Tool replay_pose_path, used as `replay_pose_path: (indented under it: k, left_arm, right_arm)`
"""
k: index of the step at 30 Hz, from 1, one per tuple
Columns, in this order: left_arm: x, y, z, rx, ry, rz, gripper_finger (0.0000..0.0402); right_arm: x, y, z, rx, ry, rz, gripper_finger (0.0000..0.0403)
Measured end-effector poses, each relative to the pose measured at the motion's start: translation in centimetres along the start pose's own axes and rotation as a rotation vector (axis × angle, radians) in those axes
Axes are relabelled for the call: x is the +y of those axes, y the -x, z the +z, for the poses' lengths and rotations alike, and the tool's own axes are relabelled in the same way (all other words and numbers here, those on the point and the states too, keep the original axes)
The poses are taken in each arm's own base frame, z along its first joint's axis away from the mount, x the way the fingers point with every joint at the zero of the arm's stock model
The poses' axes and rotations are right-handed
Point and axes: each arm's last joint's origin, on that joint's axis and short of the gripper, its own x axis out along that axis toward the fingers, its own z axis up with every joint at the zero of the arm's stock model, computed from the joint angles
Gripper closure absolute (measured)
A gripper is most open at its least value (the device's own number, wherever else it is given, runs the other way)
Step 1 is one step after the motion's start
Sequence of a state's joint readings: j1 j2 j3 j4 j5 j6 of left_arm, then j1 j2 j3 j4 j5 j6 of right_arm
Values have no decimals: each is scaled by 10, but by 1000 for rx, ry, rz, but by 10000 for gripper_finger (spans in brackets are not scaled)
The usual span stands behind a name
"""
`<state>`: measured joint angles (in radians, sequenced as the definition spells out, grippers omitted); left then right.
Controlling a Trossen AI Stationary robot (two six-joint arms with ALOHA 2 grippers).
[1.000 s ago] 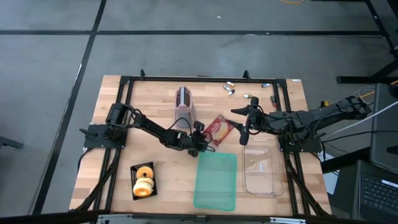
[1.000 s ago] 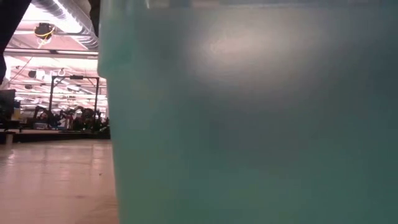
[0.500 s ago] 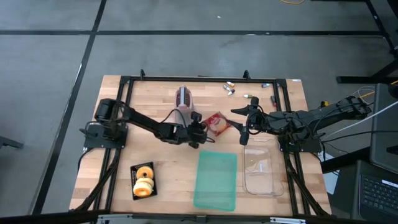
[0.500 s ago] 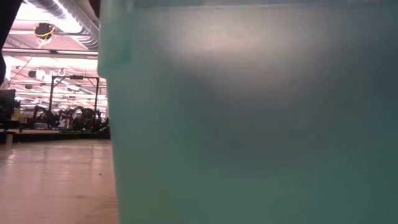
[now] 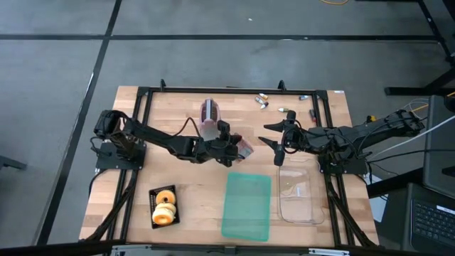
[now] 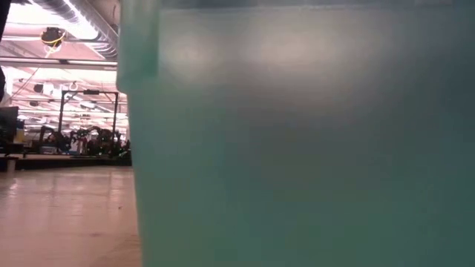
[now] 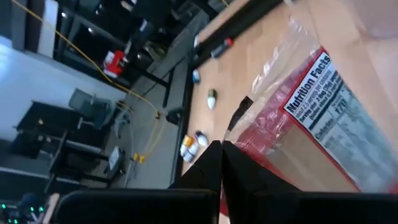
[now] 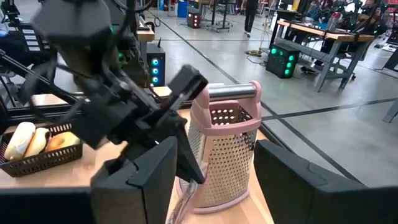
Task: Pick & Place Food Item
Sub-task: Put the red popcorn bag into the blue bin
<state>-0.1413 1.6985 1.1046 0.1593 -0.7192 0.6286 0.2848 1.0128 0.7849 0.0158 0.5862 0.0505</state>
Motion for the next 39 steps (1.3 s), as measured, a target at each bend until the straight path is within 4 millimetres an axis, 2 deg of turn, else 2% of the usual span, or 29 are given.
replay_pose_path:
  k: [7,17,32,39]
  left_arm:
    - [11,4,19,-31,-26,38,400]
    - [12,20,42,-74,-53,46,400]
    - [17,60,90,-189,-41,79,400]
    - [12,68,93,-212,40,42,400]
  right_arm:
    - [0,0,0,0,7,0,191]
    - [0,0,0,0,7,0,191]
    - [0,0,0,0,10,0,191]
    - [0,0,0,0,9,0,191]
